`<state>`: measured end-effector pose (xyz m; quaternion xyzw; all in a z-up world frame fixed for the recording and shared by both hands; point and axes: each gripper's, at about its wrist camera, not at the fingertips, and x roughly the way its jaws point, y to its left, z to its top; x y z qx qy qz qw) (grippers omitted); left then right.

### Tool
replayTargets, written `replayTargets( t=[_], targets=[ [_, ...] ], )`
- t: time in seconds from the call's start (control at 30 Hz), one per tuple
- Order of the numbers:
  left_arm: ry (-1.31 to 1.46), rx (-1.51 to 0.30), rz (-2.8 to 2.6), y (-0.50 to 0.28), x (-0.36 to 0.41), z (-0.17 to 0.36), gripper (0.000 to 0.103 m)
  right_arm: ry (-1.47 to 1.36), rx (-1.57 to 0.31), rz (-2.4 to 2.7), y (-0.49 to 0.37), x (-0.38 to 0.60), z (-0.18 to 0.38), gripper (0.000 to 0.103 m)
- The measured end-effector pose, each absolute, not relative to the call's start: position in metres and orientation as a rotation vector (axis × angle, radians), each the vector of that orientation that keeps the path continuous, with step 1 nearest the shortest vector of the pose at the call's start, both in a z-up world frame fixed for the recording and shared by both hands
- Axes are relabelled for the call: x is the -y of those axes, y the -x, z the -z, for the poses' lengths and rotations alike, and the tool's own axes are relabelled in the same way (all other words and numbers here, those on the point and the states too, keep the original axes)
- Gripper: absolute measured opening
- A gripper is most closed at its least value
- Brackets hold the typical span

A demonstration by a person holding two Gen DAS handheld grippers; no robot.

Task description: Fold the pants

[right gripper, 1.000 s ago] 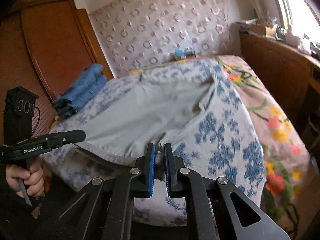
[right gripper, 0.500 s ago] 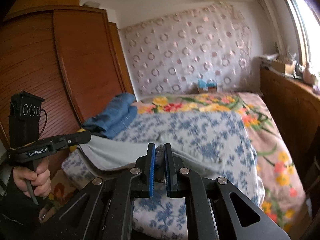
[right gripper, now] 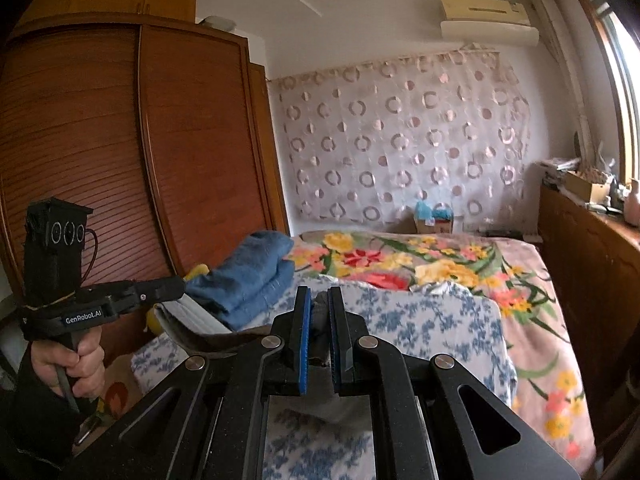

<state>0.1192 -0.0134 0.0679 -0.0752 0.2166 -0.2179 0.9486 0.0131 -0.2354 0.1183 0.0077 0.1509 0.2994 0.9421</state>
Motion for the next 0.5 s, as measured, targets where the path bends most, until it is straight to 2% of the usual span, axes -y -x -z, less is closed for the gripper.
replayTargets(
  t=[0.2,0.5],
  targets=[
    [0.152,-0.446,0.424,-0.150,0.003,-0.074,0.005,-0.004,-0.312,-0.630,-0.051,0.227,-0.112,0.008],
    [0.155,-0.443,0.393,-0.221,-0.010,-0.094,0.005,0.010,-0.313,-0.643,-0.128,0.215,-0.134,0.008]
  ],
)
